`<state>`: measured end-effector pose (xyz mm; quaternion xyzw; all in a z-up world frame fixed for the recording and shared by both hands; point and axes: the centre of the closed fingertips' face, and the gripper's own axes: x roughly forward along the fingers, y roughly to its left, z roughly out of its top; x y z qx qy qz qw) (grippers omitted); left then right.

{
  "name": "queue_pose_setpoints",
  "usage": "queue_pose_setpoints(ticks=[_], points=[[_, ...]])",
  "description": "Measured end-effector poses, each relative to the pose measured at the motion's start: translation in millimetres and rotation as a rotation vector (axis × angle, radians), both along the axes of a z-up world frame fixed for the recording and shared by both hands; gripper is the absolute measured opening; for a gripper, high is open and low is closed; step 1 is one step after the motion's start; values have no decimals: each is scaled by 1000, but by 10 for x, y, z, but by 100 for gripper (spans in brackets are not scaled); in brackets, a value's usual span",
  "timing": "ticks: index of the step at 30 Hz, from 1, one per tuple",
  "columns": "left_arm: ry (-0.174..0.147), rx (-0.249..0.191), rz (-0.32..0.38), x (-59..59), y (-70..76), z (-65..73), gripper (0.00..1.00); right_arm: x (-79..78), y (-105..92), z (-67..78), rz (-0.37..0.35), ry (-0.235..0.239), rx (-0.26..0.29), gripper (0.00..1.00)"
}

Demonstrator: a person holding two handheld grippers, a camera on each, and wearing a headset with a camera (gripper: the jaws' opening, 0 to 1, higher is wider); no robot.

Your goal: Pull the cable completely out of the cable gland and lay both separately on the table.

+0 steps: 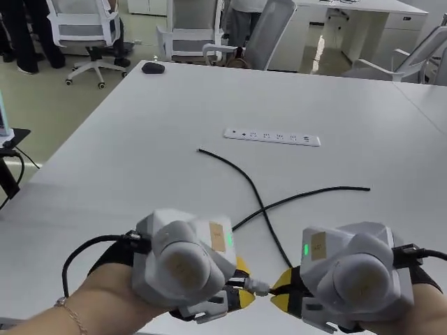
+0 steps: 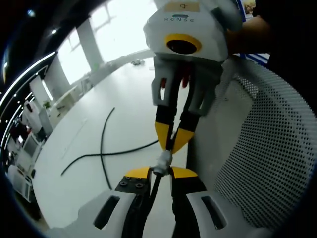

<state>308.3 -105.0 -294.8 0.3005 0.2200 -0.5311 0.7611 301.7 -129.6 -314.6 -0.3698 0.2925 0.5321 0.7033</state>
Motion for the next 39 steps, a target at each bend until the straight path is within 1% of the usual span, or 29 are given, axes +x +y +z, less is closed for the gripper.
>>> queue_pose_setpoints(ticks=[2,4,6,8,10,11,12,14,18,21,24,26,28,30,31,32,33,34,35,36,37,38,39], points=[[3,5,10,21,18,-16,16,8,-14,-32,-9,3,-4,3],[2,9,22,55,48,-49,16,40,-17,-43,-17,-4,-14,3],[1,14,28,55,46,-45,16,63,-17,-55,-20,-12,-20,3],[1,20,34,63,37,-50,16,75,-22,-87,-26,-8,-25,3],[-3,29,41,78,45,-58,16,99,-55,-119,-35,-9,-45,3],[-9,34,48,101,62,-64,16,150,-99,-111,-47,-37,-68,3],[-11,32,54,118,71,-66,17,171,-110,-95,-52,-50,-68,3],[-9,24,67,141,87,-52,17,203,-149,-96,-92,-33,-53,4],[-6,17,87,157,108,-47,17,237,-222,-128,-122,-31,-81,4],[-2,12,93,160,104,-45,17,224,-251,-155,-142,-13,-87,4],[-8,21,91,161,102,-45,17,249,-348,-191,-181,-8,-121,4],[-7,17,92,168,101,-44,17,266,-419,-214,-216,4,-138,4],[-4,16,103,181,110,-42,15,266,-470,-243,-237,17,-156,5],[-4,10,108,212,107,-56,16,253,-529,-291,-242,28,-189,5],[0,11,112,216,110,-63,15,226,-550,-327,-240,45,-209,5],[-1,11,113,218,111,-66,15,217,-553,-339,-229,46,-219,6],[6,4,103,200,92,-63,8,209,-528,-334,-221,45,-212,9],[11,11,118,195,103,-68,4,201,-493,-320,-213,44,-198,10],[5,-11,117,211,74,-39,3,144,-376,-298,-178,69,-147,8],[10,-18,123,222,66,-37,3,104,-312,-275,-152,81,-119,7],[17,-17,124,223,68,-42,3,112,-261,-243,-122,55,-101,7],[15,-13,126,216,81,-42,3,129,-264,-212,-132,26,-106,5],[12,-8,129,220,94,-46,3,116,-263,-206,-137,34,-107,4]])
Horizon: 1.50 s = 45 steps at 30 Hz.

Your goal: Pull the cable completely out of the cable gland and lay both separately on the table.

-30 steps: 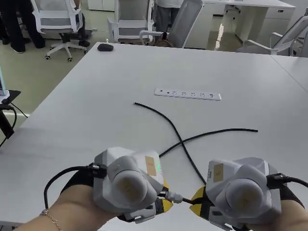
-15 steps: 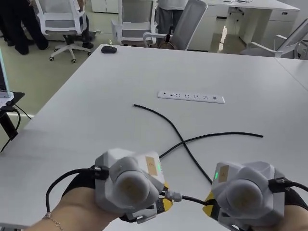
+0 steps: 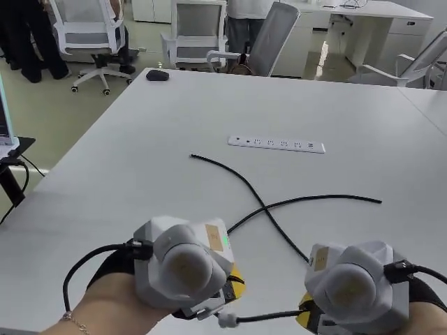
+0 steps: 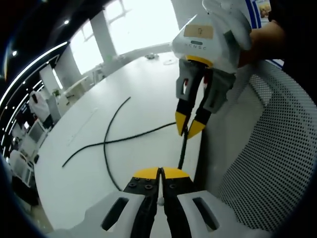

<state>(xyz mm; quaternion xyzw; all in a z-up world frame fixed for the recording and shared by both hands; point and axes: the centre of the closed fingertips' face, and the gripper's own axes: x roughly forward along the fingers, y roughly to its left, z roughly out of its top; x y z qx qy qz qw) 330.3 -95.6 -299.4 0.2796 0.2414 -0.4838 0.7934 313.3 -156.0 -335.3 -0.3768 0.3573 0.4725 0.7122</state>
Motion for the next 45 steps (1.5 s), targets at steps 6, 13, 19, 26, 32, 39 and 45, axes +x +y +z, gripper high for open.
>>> queue_pose_setpoints(ticks=[6,13,19,26,32,39,45], points=[[-10,-7,31,45,73,38,3,43,-58,-33,-34,6,-2,4],[-3,-1,41,29,126,49,3,25,-74,-54,-31,13,-17,4],[-16,9,46,33,171,67,3,9,-108,-94,-25,23,-43,5],[-13,31,37,27,195,24,6,8,-126,-102,-32,27,-48,5],[-2,48,29,25,216,-28,17,9,-134,-110,-31,30,-54,5],[3,62,11,58,253,-31,31,1,-141,-127,-31,43,-57,5],[57,114,-62,69,340,-145,43,-11,-139,-138,-24,49,-60,5]])
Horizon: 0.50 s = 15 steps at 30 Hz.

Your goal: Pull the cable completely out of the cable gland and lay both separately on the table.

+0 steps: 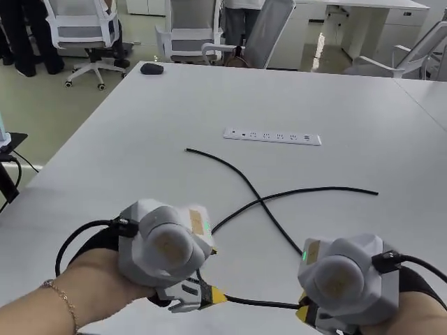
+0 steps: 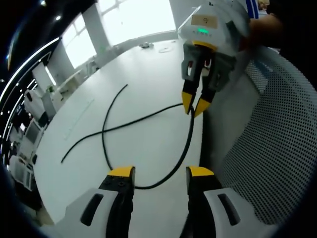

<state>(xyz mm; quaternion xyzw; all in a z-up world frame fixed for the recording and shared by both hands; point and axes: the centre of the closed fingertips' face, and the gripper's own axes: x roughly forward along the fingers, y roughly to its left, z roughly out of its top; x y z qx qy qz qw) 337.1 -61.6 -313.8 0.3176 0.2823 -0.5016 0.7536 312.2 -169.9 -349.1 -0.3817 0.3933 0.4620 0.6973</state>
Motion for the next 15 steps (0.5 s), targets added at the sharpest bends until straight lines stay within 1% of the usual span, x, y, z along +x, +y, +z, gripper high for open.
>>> queue_pose_setpoints(ticks=[1,5,7,8,9,10,12,13,15], points=[[2,27,-26,5,32,-35,44,0,0,0,0,0,0,5],[14,80,-82,41,105,-155,45,-11,2,-9,6,2,-6,5],[27,105,-98,73,141,-244,46,-18,3,-17,12,4,-12,6],[33,125,-114,88,169,-310,45,-23,4,-23,16,6,-14,6],[29,143,-130,111,194,-364,44,-25,4,-27,18,7,-16,6],[15,171,-137,175,251,-454,43,-28,3,-30,19,7,-18,6],[26,205,-128,242,329,-581,44,-34,-6,-39,20,12,-23,6],[23,214,-131,276,346,-616,45,-35,-9,-43,20,13,-25,6],[28,236,-129,351,387,-675,45,-41,-15,-52,20,17,-29,6]])
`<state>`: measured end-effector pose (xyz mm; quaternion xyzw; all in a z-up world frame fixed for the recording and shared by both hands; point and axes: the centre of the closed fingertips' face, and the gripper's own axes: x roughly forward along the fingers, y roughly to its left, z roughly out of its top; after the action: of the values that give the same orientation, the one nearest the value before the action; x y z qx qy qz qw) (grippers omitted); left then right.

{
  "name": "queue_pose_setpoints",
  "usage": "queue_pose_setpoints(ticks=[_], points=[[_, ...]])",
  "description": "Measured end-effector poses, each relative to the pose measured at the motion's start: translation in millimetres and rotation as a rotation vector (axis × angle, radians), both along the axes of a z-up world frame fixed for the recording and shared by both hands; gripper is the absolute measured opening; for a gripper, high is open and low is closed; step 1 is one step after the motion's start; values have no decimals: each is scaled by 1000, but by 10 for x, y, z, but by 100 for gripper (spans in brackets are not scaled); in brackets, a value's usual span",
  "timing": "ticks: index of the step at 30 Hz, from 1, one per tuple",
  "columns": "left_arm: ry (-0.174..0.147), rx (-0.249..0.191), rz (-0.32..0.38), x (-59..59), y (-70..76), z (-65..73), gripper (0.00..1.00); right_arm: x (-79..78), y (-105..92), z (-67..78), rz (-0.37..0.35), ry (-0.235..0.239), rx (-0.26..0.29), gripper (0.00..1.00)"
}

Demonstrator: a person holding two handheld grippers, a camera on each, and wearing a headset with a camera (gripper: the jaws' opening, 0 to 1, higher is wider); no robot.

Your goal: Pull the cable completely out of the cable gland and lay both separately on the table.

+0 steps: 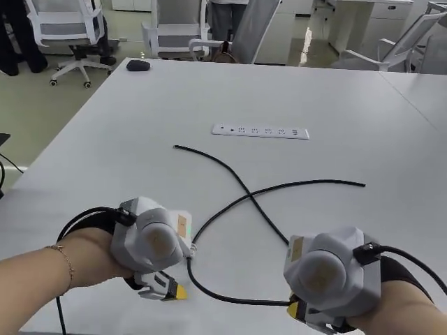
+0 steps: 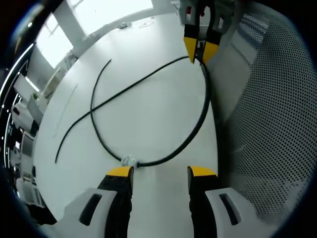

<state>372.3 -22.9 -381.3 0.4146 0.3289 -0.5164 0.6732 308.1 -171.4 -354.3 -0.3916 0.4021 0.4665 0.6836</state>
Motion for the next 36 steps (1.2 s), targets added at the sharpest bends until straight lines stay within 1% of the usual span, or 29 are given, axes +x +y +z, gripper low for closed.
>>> queue_pose_setpoints(ticks=[3,4,6,7,8,11,14,15,17,18,20,22,23,24,25,26,28,29,32,33,34,35,36], points=[[-11,23,0,119,30,-44,47,-18,-13,-26,6,10,-13,6],[-9,30,-4,160,33,-58,47,-25,-20,-39,9,14,-20,6],[8,29,-2,209,26,-69,47,-43,-35,-63,9,28,-29,6],[11,28,-2,219,23,-72,47,-51,-44,-74,9,33,-34,6],[23,27,0,245,19,-83,46,-58,-57,-87,7,40,-41,6],[30,31,2,320,9,-115,45,-83,-91,-123,-4,63,-54,7],[52,14,1,340,-44,-145,44,-113,-124,-163,-4,82,-74,7],[62,20,-14,325,-62,-172,43,-112,-136,-187,-3,86,-82,7],[72,33,-49,290,-88,-198,42,-105,-153,-229,1,94,-98,7],[75,28,-49,275,-110,-196,42,-106,-154,-231,5,95,-101,7],[100,-16,-67,200,-214,-189,41,-101,-145,-223,8,92,-97,7],[104,-2,-72,158,-210,-199,41,-98,-139,-224,6,94,-93,7],[97,-2,-77,158,-215,-186,41,-97,-142,-227,6,95,-94,7],[98,-7,-77,156,-223,-171,40,-94,-148,-230,5,96,-97,7],[109,-11,-74,134,-226,-165,37,-93,-149,-232,5,96,-98,7],[117,-10,-77,102,-223,-164,35,-90,-149,-233,5,96,-98,7],[123,-8,-92,47,-223,-159,30,-87,-142,-232,5,95,-94,7],[124,-4,-105,15,-224,-157,29,-84,-138,-232,5,94,-92,7],[130,6,-157,-116,-240,-165,29,-82,-138,-236,6,95,-92,7],[122,7,-175,-134,-249,-161,29,-82,-137,-238,7,95,-92,7],[100,14,-203,-148,-263,-156,30,-82,-136,-239,6,96,-92,7],[88,16,-216,-159,-273,-148,30,-82,-135,-240,7,96,-91,7],[86,17,-233,-191,-292,-145,30,-80,-134,-240,7,95,-91,7]])
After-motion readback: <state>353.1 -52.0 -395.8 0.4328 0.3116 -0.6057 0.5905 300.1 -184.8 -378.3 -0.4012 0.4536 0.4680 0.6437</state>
